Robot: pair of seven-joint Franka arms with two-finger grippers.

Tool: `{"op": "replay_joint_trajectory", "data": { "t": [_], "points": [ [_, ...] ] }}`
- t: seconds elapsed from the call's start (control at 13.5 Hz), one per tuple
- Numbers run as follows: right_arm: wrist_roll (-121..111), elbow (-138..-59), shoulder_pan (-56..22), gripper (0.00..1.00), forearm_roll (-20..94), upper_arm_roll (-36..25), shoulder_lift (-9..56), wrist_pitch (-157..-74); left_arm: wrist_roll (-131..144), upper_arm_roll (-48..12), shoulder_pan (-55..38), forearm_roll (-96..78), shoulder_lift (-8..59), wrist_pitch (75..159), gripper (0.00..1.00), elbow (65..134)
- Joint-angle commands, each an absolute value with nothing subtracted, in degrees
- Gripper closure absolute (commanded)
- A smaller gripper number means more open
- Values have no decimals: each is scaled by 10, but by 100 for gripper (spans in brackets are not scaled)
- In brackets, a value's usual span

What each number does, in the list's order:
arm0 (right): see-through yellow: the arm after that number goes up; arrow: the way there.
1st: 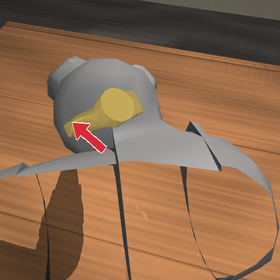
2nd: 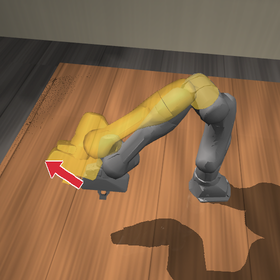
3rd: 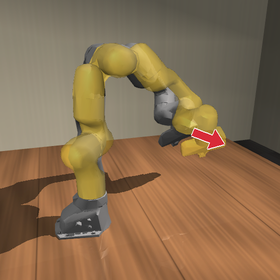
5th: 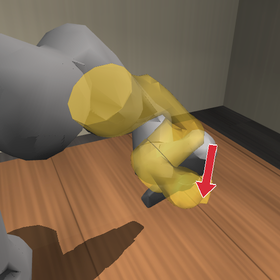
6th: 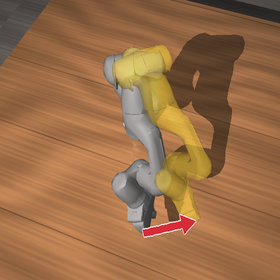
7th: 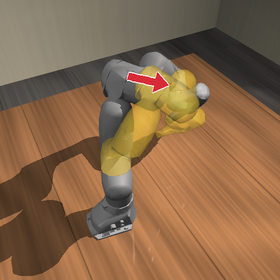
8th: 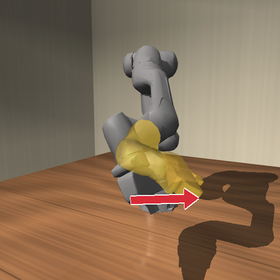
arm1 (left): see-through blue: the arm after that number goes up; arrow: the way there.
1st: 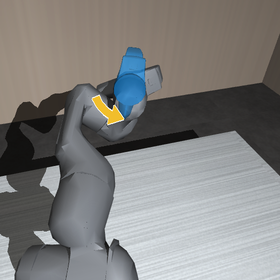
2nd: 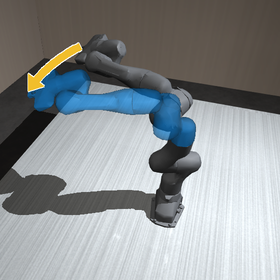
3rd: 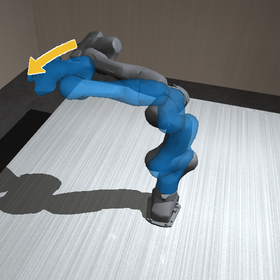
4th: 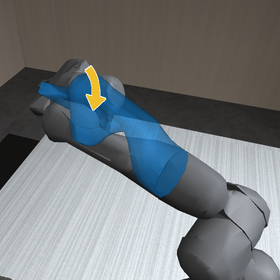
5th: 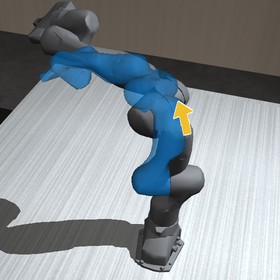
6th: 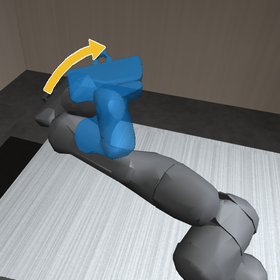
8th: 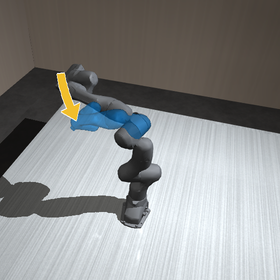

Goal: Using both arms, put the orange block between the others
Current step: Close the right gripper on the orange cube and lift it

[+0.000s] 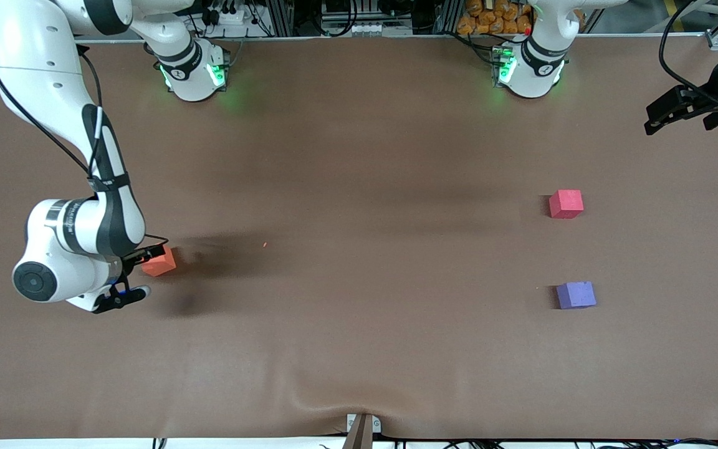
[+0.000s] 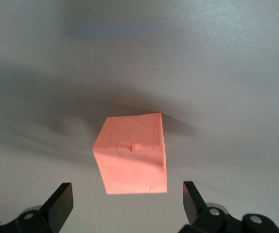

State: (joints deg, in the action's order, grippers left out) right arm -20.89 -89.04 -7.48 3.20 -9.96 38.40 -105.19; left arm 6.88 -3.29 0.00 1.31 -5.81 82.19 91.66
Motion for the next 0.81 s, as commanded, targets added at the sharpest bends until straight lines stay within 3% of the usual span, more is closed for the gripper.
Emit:
{"op": "replay_joint_trajectory", "data": {
  "t": [0.0, 0.74],
  "points": [
    [-221, -911, -84, 0, 40, -101, 388, -1077, 59, -31, 0, 18, -60, 821, 0, 913],
    [-308, -933, -86, 0, 39, -101, 403, -1149, 58, -30, 1, 18, -62, 820, 0, 912]
  ]
}}
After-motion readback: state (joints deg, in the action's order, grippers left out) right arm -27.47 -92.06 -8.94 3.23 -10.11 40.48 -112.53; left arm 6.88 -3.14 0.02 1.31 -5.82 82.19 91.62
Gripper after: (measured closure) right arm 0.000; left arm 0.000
